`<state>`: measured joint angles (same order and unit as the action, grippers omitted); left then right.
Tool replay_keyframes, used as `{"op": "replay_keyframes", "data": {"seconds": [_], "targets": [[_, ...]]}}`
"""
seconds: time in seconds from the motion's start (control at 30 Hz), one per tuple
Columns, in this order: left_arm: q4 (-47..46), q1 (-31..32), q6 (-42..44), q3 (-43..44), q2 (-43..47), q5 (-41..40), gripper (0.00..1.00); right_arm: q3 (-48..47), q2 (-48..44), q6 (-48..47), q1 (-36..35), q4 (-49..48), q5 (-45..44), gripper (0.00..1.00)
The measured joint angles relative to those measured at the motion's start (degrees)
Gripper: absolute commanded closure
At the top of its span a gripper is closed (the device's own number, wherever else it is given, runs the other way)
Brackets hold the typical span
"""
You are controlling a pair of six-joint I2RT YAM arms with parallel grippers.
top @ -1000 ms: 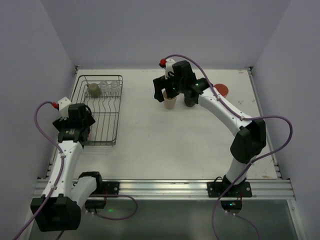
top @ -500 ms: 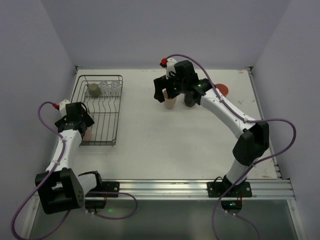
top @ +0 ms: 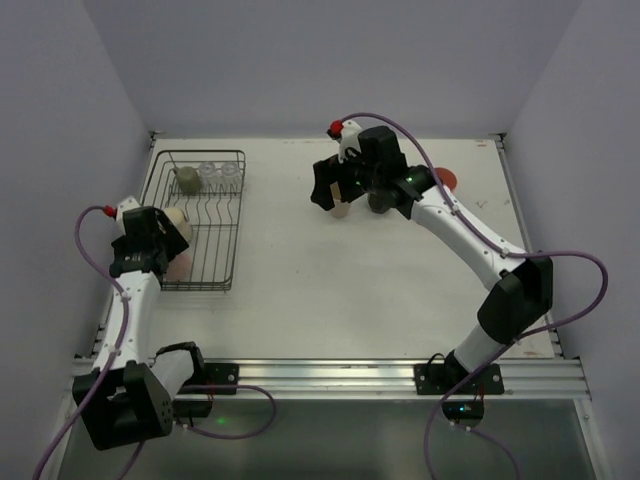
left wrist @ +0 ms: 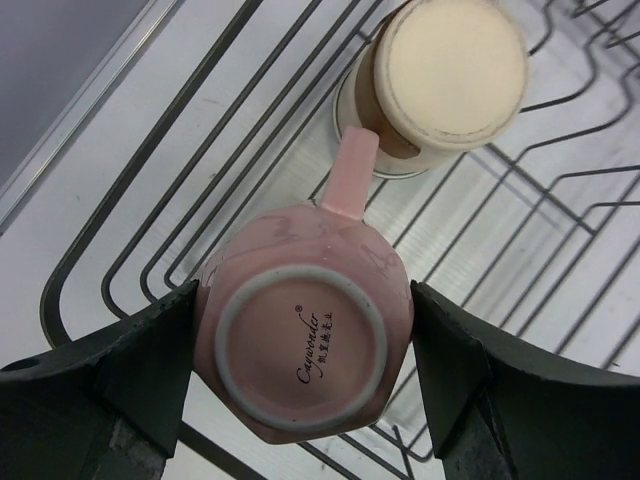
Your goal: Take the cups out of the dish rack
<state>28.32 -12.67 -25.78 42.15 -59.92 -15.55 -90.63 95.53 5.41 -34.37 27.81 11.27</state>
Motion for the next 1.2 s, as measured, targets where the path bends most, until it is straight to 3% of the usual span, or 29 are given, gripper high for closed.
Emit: {"op": "replay_keyframes", "data": {"seconds": [0.13, 0.47, 0.67, 0.87, 1.2], "targets": [[0.61, 0.48, 0.07, 0.04, 6.23, 3.19, 0.85, 3.5, -5.22, 3.19, -0.02, -4.0, 3.91, 0.08], [3.91, 4.5, -0.17, 3.85, 15.34, 9.33, 0.89, 9.35, -12.44, 15.69, -0.37, -17.46, 12.5, 0.08], [1.62, 4.83, -4.04, 4.39, 20.46, 21.7, 0.9, 21.16, -14.21, 26.8, -3.37, -30.62, 13.88, 0.11], [-17.75, 7.72, -17.22, -1.57, 21.73, 41.05, 0.9, 36.79, -18.49, 37.2, -8.83, -45.44, 12.59, 0.17], [-43.17, 19.17, -30.82, -9.66, 15.41, 50.8, 0.9, 41.46, -19.39, 43.58, -9.51, -58.55, 11.21, 0.23]]}}
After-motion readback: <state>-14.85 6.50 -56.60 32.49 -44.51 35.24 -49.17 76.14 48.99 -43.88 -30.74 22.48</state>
